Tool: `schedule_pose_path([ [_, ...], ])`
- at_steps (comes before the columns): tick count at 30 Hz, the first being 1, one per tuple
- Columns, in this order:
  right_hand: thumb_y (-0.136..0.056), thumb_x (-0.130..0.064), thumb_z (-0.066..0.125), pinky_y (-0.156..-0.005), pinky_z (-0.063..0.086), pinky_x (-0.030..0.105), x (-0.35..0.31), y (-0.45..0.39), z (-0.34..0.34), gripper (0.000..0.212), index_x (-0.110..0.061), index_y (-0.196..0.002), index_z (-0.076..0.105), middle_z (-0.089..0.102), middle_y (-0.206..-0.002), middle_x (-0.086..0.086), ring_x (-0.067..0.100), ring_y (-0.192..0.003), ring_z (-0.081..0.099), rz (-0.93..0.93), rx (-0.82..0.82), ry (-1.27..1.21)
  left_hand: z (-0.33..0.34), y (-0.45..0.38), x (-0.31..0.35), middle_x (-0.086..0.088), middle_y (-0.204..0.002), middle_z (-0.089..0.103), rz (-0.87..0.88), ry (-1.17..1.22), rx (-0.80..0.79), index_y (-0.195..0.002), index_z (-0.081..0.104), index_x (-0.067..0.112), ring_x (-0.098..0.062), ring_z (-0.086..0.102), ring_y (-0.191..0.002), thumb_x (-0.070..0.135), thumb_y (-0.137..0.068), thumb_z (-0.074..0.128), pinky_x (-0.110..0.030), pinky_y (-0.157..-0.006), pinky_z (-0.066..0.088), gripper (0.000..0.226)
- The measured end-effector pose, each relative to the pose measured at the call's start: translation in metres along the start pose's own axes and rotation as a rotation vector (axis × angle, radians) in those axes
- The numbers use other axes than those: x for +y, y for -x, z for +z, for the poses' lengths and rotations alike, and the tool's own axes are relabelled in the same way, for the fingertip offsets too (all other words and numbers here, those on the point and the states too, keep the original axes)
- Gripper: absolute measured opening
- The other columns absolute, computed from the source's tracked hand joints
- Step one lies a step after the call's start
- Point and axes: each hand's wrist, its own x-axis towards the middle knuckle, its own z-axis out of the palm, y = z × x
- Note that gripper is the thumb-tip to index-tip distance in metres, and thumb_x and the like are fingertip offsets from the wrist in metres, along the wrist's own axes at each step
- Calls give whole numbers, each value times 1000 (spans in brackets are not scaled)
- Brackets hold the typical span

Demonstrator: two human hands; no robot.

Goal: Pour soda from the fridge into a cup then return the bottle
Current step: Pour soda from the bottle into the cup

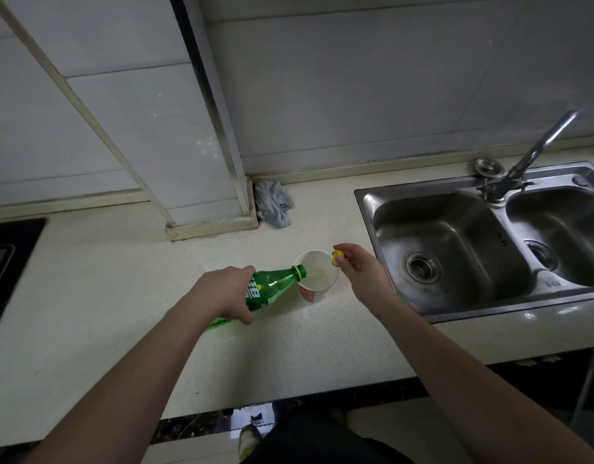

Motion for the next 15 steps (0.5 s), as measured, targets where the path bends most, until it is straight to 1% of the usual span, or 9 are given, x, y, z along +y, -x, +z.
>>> schedule_pose_path([
  [2,-97,-27,54,-79,42,15,1,0,0,25,-26,-121,58,66,-105,-8,6,-99,59,-1,4,-5,0,0,1,2,-107,56,0,0,-5,-133,40,23,-17,55,-87,43,-66,77,-29,-66,48,79],
  [5,-96,-27,54,-81,43,17,2,-1,0,25,-26,-121,59,66,-105,-8,6,-98,60,-2,3,-3,0,1,2,4,-100,50,-4,-3,-2,-134,40,23,-17,54,-86,44,-66,77,-28,-64,46,80],
  [7,-96,-28,54,-83,45,19,2,-1,1,25,-25,-121,59,67,-104,-8,6,-98,60,-4,4,-8,0,0,4,4,-99,49,-8,-6,-4,-135,39,23,-16,54,-86,44,-67,77,-28,-64,46,81],
  [12,-97,-27,54,-74,40,7,1,0,0,24,-26,-120,59,66,-102,-10,-2,-94,59,-1,9,-8,1,0,4,1,-114,58,-8,-13,-7,-136,38,23,-16,54,-88,45,-67,77,-29,-69,51,82],
  [13,-97,-27,54,-74,40,6,1,0,0,24,-26,-120,59,66,-102,-10,-2,-93,59,0,7,-7,1,-1,4,0,-114,58,-8,-13,-6,-135,39,23,-16,54,-88,45,-67,77,-29,-69,51,82],
  [15,-96,-26,54,-77,43,11,2,0,0,24,-26,-120,59,66,-102,-10,-1,-94,59,-2,7,-9,1,-1,3,1,-112,58,-5,-13,-3,-134,39,23,-16,54,-88,44,-67,77,-29,-68,50,80],
])
